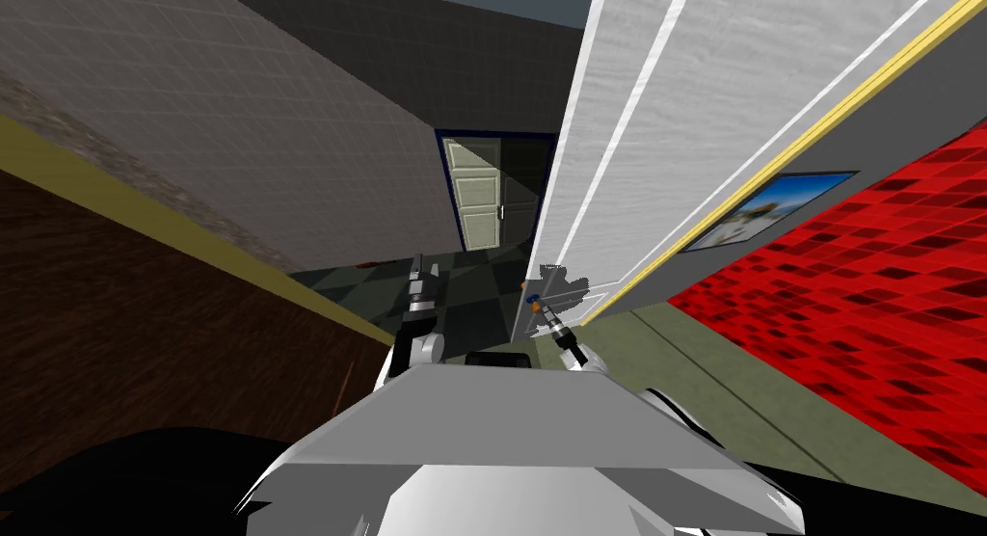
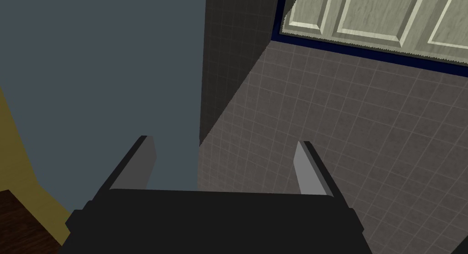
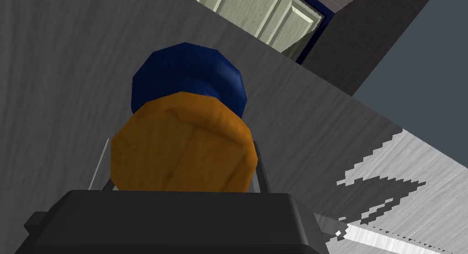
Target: Pull the door open
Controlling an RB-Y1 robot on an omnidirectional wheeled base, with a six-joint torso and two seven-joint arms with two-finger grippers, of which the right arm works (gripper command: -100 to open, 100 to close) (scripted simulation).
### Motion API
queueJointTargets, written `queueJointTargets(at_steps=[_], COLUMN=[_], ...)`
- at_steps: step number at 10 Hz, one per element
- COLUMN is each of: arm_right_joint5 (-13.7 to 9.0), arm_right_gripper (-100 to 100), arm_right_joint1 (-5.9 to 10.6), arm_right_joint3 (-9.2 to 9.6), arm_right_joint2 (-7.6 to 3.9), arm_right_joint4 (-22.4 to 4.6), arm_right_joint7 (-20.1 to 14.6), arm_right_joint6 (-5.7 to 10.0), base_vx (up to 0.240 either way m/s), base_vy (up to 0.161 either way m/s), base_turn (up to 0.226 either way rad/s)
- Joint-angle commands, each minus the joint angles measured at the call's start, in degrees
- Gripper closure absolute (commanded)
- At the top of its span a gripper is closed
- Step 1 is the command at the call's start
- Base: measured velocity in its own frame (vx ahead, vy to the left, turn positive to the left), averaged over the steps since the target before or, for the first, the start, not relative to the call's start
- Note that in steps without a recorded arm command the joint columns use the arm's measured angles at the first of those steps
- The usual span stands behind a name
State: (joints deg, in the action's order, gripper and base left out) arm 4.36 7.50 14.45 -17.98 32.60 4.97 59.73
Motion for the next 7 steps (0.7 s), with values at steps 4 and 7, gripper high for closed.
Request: queueJointTargets(at_steps=[4, 7], arm_right_joint5=[-2.6, -4.6], arm_right_gripper=[100, 100], arm_right_joint1=[0.37, 0.29], arm_right_joint3=[0.53, 0.82], arm_right_joint2=[0.61, 0.74], arm_right_joint4=[0.7, 1.1], arm_right_joint7=[-5.8, -10.0], arm_right_joint6=[-0.52, -1.18], base_vx=[-0.037, -0.043], base_vy=[-0.033, -0.030], base_turn=[0.111, 0.109])
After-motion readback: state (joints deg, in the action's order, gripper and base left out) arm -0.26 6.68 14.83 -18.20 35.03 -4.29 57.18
